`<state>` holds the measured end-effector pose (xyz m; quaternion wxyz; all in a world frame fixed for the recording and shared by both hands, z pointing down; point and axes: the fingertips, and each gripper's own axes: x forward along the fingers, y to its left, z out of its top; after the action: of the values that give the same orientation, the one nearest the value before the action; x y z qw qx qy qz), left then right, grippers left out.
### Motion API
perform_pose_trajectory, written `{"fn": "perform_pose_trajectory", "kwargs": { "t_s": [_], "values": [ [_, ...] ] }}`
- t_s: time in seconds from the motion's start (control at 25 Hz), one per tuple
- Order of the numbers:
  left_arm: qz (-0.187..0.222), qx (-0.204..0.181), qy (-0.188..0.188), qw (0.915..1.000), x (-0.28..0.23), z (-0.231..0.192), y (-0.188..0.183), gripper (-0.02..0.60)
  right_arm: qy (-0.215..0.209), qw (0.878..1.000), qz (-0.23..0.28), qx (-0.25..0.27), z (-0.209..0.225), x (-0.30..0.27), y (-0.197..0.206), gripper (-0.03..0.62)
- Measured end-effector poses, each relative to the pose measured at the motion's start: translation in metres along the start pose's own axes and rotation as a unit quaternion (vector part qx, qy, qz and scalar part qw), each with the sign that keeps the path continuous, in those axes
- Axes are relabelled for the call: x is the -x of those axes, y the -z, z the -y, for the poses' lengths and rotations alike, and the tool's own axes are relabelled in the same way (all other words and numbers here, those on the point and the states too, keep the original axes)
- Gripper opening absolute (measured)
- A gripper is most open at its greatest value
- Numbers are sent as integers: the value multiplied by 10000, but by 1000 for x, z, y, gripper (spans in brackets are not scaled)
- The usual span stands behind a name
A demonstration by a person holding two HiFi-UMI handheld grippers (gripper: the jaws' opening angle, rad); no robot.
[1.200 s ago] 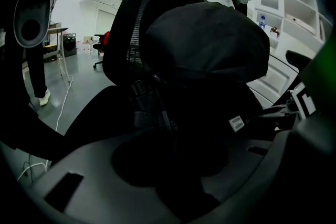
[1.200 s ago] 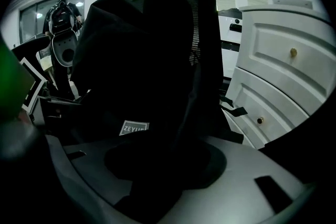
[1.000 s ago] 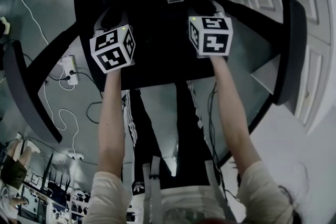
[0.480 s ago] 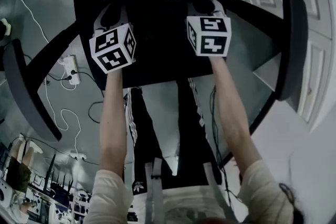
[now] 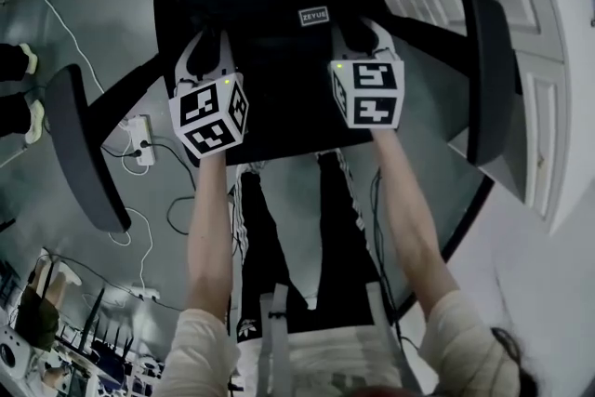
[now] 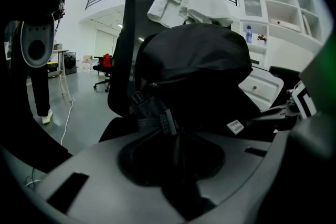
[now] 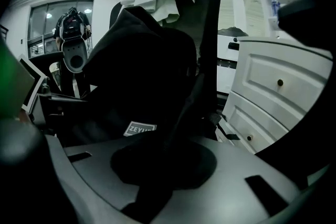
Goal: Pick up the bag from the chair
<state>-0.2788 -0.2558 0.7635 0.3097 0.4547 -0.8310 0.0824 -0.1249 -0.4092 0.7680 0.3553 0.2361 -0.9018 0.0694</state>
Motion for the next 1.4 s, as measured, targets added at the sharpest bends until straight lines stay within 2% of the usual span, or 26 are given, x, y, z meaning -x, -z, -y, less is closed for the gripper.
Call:
{"fn": "perform_pose_trajectory", "kwargs": {
  "t_s": [0.12, 0.36, 0.56, 0.72, 0.92, 1.12, 1.4],
  "values": [
    [186, -66, -4, 9998, 23, 0, -29, 81, 16, 9999, 133, -49, -5, 21, -23, 64],
    [471, -455, 88, 9978, 73, 4, -87, 81, 98, 9986, 478, -223, -14, 73, -67, 63],
    [836, -462, 5, 9954, 126, 3, -151, 81, 95, 9961, 841, -235, -27, 127, -136, 61],
    [989, -387, -51, 9943, 183, -4, -192, 81, 43, 9958, 908, -138, -47, 178, -178, 61],
    [1071, -312, -169, 9936, 265, -3, -231, 81, -30, 9954, 940, -159, -70, 256, -215, 61],
    [1465, -249, -298, 9885, 345, 0, -272, 80, -75, 9922, 1227, -183, -91, 325, -250, 62],
    [2036, -256, -259, 9784, 397, -1, -289, 80, 73, 9858, 1677, 18, -107, 376, -271, 61]
  ]
}}
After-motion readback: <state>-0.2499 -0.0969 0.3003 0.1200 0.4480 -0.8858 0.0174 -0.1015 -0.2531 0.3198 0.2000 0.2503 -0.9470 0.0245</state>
